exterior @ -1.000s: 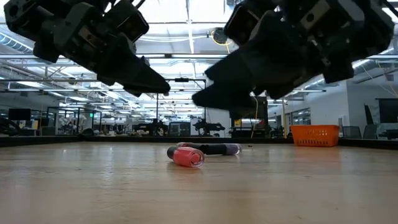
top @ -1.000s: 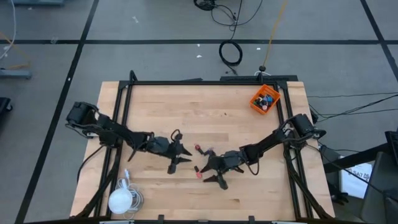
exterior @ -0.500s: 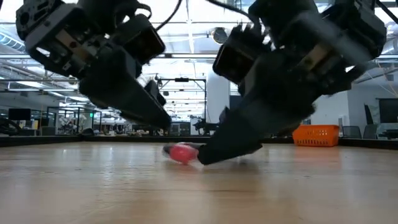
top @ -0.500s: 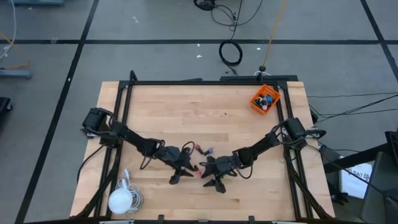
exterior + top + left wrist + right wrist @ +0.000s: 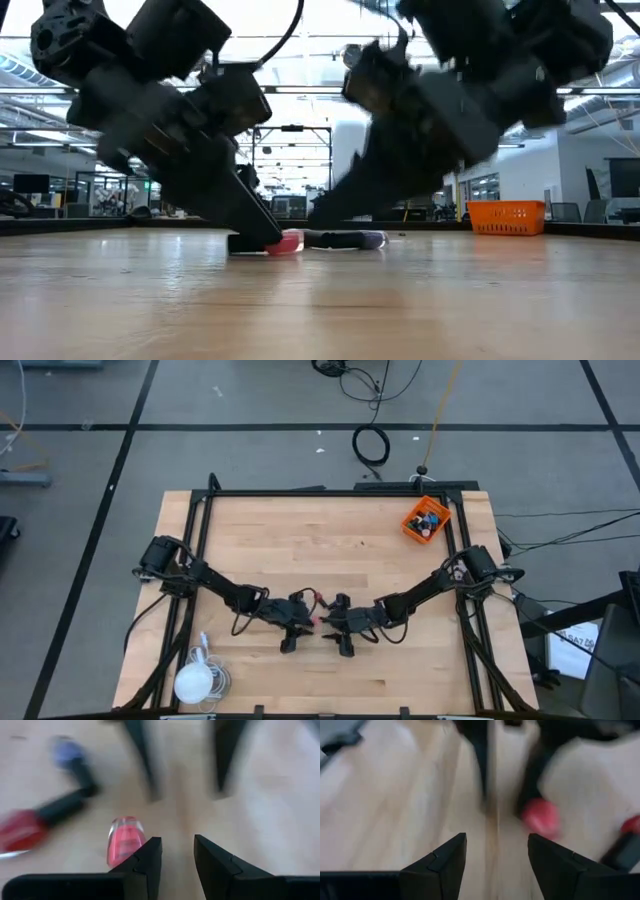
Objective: Pick & Place Nail Polish
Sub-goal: Put the light purple nail polish bottle into the orange basket
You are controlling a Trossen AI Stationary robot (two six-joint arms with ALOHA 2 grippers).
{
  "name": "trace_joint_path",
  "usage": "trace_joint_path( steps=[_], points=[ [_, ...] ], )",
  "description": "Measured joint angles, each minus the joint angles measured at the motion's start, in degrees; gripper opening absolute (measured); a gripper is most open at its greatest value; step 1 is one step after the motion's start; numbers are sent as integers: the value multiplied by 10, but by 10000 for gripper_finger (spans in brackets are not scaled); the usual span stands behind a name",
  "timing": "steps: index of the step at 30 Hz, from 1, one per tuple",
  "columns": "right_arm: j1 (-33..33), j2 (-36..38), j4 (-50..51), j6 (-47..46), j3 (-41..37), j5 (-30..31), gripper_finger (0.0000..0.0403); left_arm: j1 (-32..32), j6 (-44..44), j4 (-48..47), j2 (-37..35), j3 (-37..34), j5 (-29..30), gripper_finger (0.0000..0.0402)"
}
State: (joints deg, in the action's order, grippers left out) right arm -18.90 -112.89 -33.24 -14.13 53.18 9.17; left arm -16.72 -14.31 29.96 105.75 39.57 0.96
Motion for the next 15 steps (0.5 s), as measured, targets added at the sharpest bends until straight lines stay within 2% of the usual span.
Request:
trace_joint_path(
  steps=[7,12,15],
  points=[
    [1,90,151,38,1,73,201,32,33,-25,0,0,106,115],
    [12,130,234,78,1,137,201,55,41,-24,0,0,122,115],
    [36,138,240,82,1,116,201,62,36,-25,0,0,122,115]
  ],
)
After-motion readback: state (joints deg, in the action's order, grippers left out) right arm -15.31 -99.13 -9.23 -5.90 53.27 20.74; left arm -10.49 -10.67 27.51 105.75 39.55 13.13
